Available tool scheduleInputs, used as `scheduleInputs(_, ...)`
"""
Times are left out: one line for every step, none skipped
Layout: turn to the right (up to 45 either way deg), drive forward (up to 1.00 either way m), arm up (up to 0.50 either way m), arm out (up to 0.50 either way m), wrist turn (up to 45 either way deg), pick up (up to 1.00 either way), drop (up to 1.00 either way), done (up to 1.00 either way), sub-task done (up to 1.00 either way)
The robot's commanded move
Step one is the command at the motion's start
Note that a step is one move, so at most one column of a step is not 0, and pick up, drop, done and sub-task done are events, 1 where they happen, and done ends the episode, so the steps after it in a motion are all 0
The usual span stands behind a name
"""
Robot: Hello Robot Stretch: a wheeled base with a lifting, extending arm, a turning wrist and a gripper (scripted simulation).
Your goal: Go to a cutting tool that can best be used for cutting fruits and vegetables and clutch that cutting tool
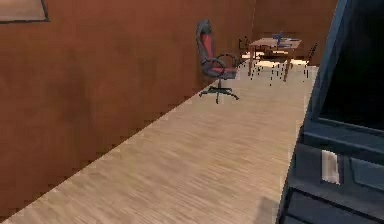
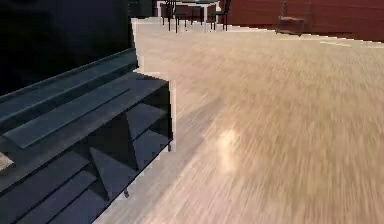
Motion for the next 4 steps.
scheduleInputs(45.0,0.00,0.00,0.00,0.0,0.00,0.00,0.00,0.00)
scheduleInputs(45.0,0.00,0.00,0.00,0.0,0.00,0.00,0.00,0.00)
scheduleInputs(45.0,0.00,0.00,0.00,0.0,0.00,0.00,0.00,0.00)
scheduleInputs(6.0,0.00,0.00,0.00,0.0,0.00,0.00,0.00,0.00)
